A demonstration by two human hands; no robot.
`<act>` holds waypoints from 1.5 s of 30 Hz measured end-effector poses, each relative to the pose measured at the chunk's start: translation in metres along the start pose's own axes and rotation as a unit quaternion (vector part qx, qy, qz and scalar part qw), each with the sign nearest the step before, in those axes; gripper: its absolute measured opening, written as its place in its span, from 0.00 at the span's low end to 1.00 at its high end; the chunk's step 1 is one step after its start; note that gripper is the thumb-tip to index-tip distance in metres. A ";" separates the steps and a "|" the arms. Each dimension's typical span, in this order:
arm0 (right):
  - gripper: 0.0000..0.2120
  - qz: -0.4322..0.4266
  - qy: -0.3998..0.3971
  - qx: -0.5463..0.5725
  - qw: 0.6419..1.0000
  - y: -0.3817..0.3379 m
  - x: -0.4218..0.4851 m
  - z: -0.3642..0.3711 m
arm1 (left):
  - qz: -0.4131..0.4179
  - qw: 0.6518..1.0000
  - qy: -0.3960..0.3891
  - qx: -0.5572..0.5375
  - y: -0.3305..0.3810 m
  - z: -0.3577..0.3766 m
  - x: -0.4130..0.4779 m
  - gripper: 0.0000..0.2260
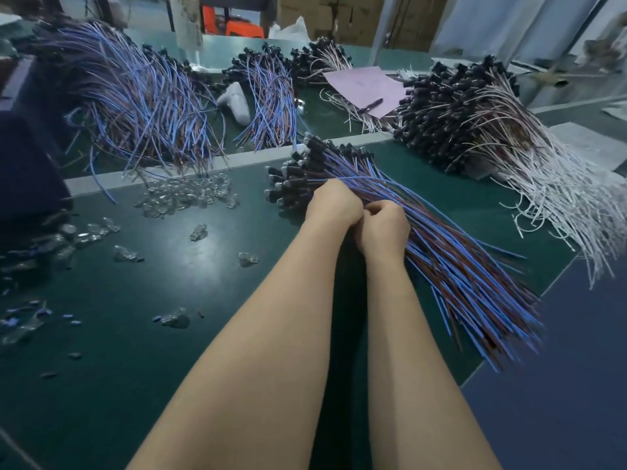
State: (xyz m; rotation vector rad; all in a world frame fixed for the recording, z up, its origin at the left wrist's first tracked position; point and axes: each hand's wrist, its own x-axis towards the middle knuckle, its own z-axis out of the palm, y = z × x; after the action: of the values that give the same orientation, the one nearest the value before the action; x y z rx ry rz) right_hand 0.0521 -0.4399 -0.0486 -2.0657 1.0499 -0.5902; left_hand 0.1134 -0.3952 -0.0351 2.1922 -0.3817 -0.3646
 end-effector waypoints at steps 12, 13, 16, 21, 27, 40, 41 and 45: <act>0.04 -0.130 -0.088 0.132 0.979 -0.068 -0.078 0.016 | 0.037 0.990 0.128 -0.054 -0.040 -0.097 -0.066 0.11; 0.03 -0.141 -0.111 0.155 0.972 -0.080 -0.092 0.022 | 0.038 0.983 0.155 -0.089 -0.049 -0.112 -0.078 0.11; 0.02 -0.181 -0.195 0.202 0.943 -0.114 -0.145 0.046 | 0.016 0.953 0.251 -0.172 -0.085 -0.158 -0.119 0.11; 0.05 -0.239 -0.337 0.231 0.881 -0.153 -0.250 0.092 | -0.045 0.880 0.435 -0.184 -0.159 -0.226 -0.191 0.07; 0.09 -0.378 -0.400 0.014 0.835 -0.170 -0.336 0.136 | -0.065 0.780 0.568 -0.256 -0.214 -0.281 -0.247 0.04; 0.09 -0.289 -0.318 -0.179 0.885 -0.183 -0.322 0.160 | -0.126 0.767 0.495 -0.388 -0.219 -0.280 -0.226 0.04; 0.06 -0.273 -0.336 -0.150 0.889 -0.184 -0.316 0.157 | -0.126 0.771 0.498 -0.377 -0.219 -0.279 -0.224 0.03; 0.11 -0.221 -0.415 0.030 0.882 -0.191 -0.282 0.137 | -0.103 0.812 0.492 -0.296 -0.215 -0.274 -0.213 0.04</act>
State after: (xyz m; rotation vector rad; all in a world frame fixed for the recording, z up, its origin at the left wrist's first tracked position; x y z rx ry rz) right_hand 0.0789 -0.0758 -0.0053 -2.1681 0.0587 0.0923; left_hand 0.0561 0.0083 -0.0186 1.5190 0.4985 0.5056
